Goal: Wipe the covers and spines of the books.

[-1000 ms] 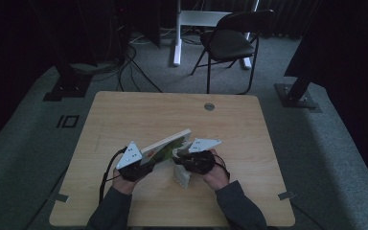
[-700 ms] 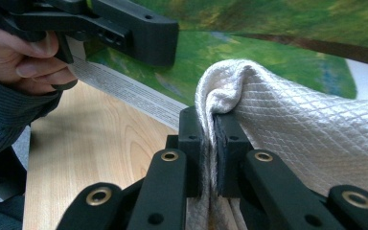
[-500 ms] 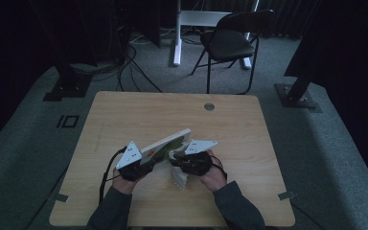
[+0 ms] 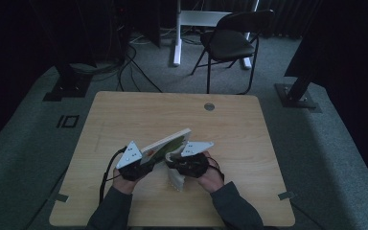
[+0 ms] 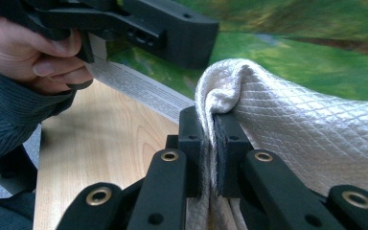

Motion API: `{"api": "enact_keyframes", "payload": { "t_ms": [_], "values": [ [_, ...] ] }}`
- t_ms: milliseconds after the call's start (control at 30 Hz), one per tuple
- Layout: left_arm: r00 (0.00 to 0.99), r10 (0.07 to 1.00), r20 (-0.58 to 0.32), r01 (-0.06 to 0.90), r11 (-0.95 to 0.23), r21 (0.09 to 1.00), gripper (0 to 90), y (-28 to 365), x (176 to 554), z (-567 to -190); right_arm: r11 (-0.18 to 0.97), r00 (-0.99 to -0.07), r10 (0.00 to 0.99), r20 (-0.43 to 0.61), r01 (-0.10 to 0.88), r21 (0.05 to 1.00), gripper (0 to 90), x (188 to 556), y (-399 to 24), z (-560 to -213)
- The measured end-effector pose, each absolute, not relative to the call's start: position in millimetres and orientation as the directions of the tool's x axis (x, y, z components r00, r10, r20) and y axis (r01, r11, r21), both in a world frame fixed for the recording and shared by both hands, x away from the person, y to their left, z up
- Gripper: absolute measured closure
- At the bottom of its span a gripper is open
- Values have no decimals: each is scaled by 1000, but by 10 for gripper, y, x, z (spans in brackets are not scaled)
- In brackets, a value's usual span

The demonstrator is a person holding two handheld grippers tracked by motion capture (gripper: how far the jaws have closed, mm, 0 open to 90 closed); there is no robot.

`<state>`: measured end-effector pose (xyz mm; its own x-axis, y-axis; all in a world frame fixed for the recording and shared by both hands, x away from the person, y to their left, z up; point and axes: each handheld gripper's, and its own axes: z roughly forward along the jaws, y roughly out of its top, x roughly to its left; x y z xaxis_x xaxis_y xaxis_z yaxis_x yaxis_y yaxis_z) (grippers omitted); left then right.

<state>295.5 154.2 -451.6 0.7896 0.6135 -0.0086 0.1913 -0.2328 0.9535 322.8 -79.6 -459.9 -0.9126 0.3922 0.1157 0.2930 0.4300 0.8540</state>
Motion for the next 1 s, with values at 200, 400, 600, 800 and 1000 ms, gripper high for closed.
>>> {"api": "enact_keyframes", "payload": {
  "t_ms": [200, 400, 600, 800, 1000],
  "values": [
    [789, 614, -9, 191, -231, 954, 778, 1547, 2955, -4513, 438, -917, 382, 113, 287, 852, 835, 3210, -753, -4602],
    [789, 614, -9, 191, -232, 954, 778, 1535, 2955, -4517, 447, -921, 374, 110, 283, 849, 835, 3187, -722, -4608],
    [787, 617, -11, 193, -229, 954, 778, 1531, 2959, -4526, 453, -923, 369, 107, 279, 847, 835, 3178, -700, -4606],
    [784, 621, -6, 194, -236, 952, 778, 1508, 2962, -4543, 458, -926, 361, 106, 276, 845, 834, 3172, -676, -4617],
    [782, 623, -6, 192, -232, 954, 778, 1508, 2961, -4541, 462, -930, 353, 104, 270, 845, 835, 3157, -648, -4603]
  ]
}}
